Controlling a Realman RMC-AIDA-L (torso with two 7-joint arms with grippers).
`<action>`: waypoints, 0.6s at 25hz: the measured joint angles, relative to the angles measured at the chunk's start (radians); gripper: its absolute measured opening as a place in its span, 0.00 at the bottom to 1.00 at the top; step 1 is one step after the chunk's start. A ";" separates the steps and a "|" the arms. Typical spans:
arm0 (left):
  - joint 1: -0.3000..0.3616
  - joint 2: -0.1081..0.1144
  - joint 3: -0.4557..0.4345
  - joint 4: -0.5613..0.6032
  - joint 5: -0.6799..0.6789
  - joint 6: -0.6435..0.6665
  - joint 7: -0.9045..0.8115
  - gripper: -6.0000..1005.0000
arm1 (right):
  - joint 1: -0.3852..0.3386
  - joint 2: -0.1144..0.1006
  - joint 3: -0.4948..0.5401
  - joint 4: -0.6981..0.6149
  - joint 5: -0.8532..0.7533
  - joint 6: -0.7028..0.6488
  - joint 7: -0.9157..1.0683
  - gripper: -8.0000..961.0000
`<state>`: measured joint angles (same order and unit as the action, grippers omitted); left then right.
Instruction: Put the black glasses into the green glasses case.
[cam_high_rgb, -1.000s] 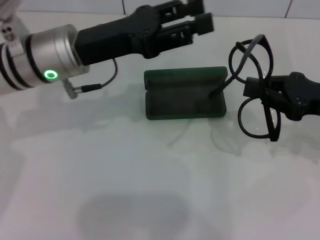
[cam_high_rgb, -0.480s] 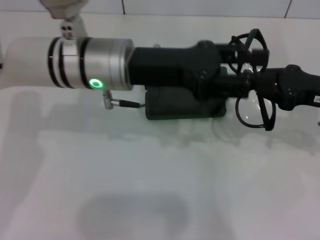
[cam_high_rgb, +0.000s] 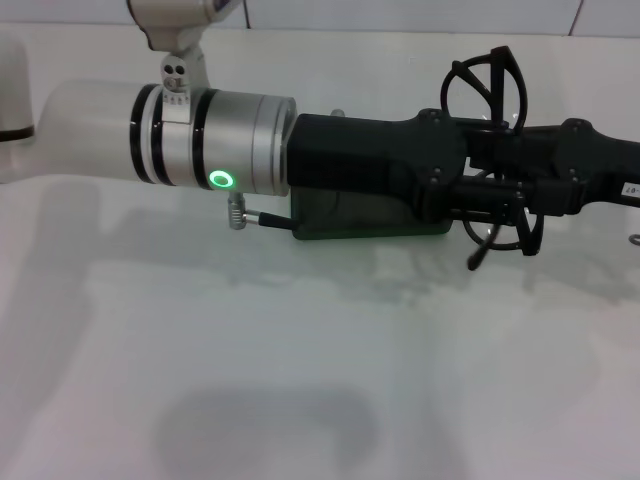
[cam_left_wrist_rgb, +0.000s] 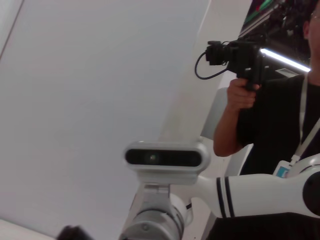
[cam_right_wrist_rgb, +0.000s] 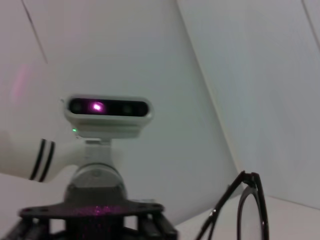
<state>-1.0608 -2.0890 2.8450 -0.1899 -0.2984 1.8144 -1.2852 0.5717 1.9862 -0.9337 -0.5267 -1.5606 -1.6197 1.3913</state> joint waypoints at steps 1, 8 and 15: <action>0.000 0.000 0.000 0.001 0.000 -0.007 0.000 0.64 | 0.000 0.000 0.000 0.000 0.000 0.000 0.000 0.11; -0.001 0.002 -0.001 0.003 -0.005 -0.010 -0.006 0.64 | 0.001 -0.005 0.000 -0.004 -0.005 -0.018 -0.016 0.12; 0.001 0.007 -0.001 -0.005 -0.021 -0.009 -0.010 0.64 | -0.005 -0.007 0.000 -0.004 -0.006 -0.036 -0.030 0.12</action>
<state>-1.0600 -2.0822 2.8437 -0.1949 -0.3194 1.8050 -1.2951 0.5664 1.9789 -0.9341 -0.5312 -1.5664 -1.6552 1.3613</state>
